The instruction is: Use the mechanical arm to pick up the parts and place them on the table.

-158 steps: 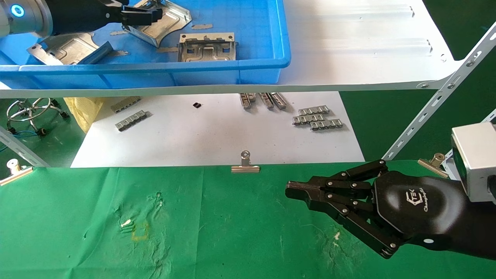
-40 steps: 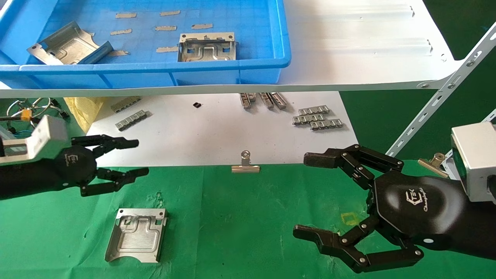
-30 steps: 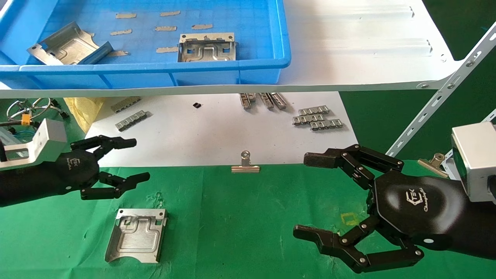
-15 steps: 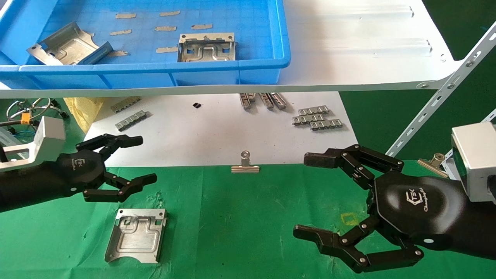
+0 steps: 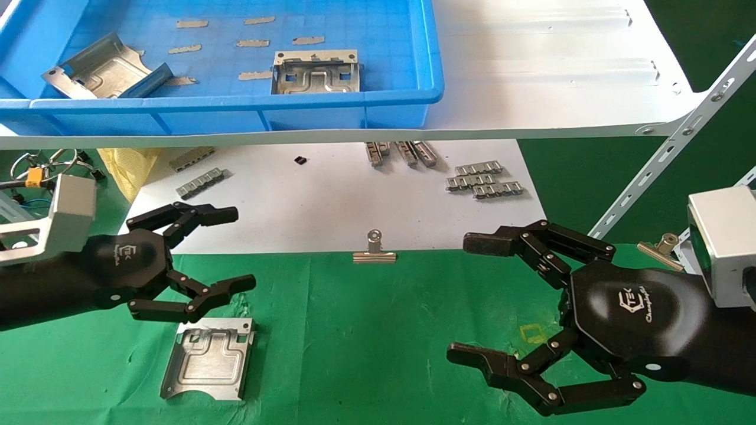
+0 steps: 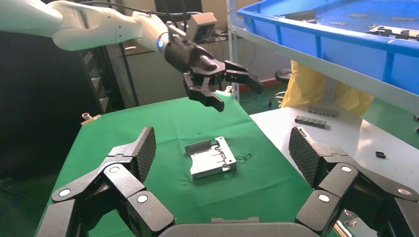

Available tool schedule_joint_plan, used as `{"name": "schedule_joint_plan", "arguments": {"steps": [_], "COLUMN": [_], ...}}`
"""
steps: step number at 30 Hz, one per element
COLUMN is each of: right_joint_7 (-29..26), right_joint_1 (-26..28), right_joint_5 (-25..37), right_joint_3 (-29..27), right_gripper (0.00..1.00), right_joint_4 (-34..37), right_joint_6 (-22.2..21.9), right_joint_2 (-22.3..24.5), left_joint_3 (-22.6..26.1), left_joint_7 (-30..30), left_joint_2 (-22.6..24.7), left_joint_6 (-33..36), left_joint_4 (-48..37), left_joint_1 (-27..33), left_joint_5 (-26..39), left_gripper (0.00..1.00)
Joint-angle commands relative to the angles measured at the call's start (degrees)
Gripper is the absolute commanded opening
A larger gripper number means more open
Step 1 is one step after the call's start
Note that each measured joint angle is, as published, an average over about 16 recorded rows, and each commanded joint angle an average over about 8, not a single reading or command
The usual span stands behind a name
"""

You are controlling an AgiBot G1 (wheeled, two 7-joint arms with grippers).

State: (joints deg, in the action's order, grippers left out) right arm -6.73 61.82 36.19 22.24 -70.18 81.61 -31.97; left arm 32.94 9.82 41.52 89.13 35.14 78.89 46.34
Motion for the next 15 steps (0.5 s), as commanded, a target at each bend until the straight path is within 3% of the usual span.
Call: {"name": "schedule_joint_plan", "arguments": {"steps": [1, 15], "right_joint_7": [0.0, 0.0], "right_joint_1": [0.0, 0.0], "right_joint_5": [0.0, 0.0], "right_joint_3": [0.0, 0.0], "right_gripper": [1.0, 1.0], "right_joint_4": [0.0, 0.0], "right_joint_6": [0.0, 0.0], "right_joint_2": [0.0, 0.0], "left_joint_3": [-1.01, -7.97], "left_joint_7": [-1.23, -9.69], "left_joint_2": [-0.39, -3.06], "left_joint_6": [-0.21, -1.62], "left_joint_4": [2.3, 18.1], "left_joint_1": [-1.03, -8.16], "left_joint_5": [-0.27, -2.11], "left_gripper": [1.0, 1.0]}}
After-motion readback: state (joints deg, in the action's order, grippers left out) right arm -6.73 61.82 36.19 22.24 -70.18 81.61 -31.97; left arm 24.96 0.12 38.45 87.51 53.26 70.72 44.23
